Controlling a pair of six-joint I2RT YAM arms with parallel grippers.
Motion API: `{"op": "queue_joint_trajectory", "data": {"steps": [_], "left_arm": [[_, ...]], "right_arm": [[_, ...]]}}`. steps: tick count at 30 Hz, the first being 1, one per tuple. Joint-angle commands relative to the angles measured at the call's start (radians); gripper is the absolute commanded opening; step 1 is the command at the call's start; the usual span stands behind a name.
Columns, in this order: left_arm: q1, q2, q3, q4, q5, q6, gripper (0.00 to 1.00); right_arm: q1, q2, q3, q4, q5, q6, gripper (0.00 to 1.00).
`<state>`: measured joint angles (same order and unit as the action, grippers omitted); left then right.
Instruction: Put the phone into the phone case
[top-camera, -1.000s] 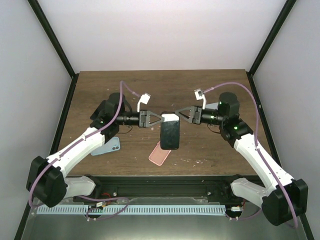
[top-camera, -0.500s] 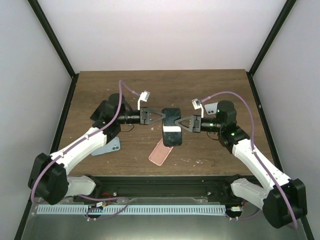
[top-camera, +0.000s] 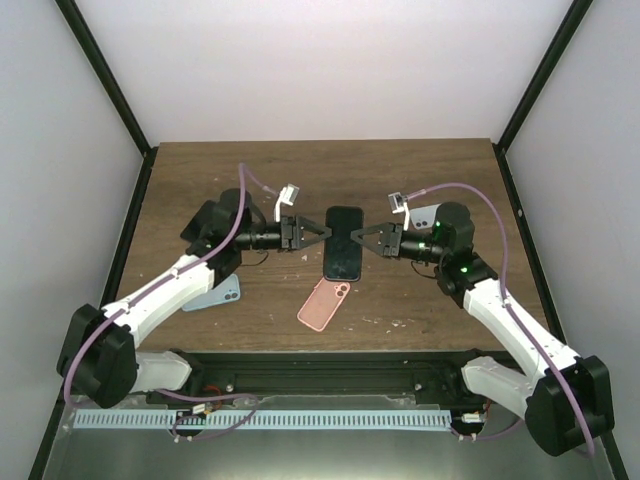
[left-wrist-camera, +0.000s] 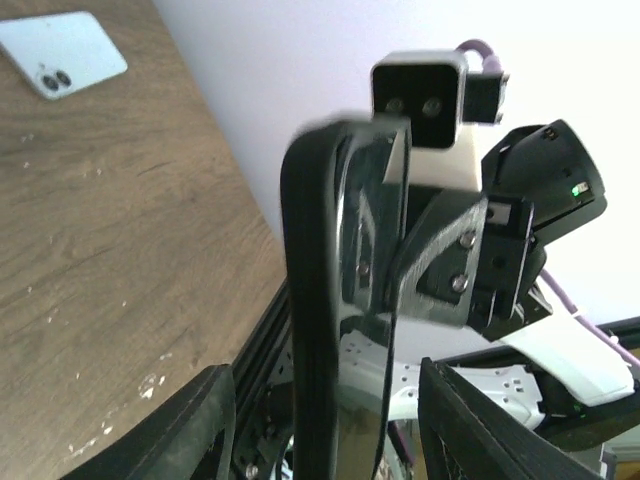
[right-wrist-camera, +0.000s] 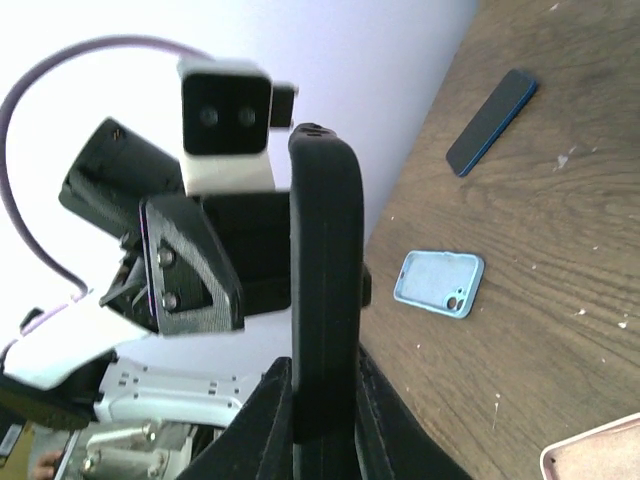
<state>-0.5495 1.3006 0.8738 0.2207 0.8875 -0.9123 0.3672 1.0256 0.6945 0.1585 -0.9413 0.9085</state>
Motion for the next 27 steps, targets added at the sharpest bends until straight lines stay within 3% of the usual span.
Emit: {"op": "queue_joint_trajectory", "data": {"steps": [1, 7, 15, 27], "left_arm": [[0.001, -0.044, -0.072, 0.007, 0.008, -0.038, 0.53], [-0.001, -0.051, -0.149, 0.116, 0.051, -0.152, 0.52], [-0.001, -0.024, -0.171, 0.237, 0.086, -0.24, 0.45], [-0.006, 0.014, -0.164, 0.237, 0.084, -0.266, 0.36]], "right_arm": [[0.005, -0.01, 0.004, 0.105, 0.12, 0.08, 0.06], [0.004, 0.005, -0.003, 0.16, 0.213, 0.123, 0.06], [0.004, 0.037, -0.015, 0.196, 0.231, 0.149, 0.06], [0.004, 0.032, -0.028, 0.2, 0.243, 0.153, 0.05]]}}
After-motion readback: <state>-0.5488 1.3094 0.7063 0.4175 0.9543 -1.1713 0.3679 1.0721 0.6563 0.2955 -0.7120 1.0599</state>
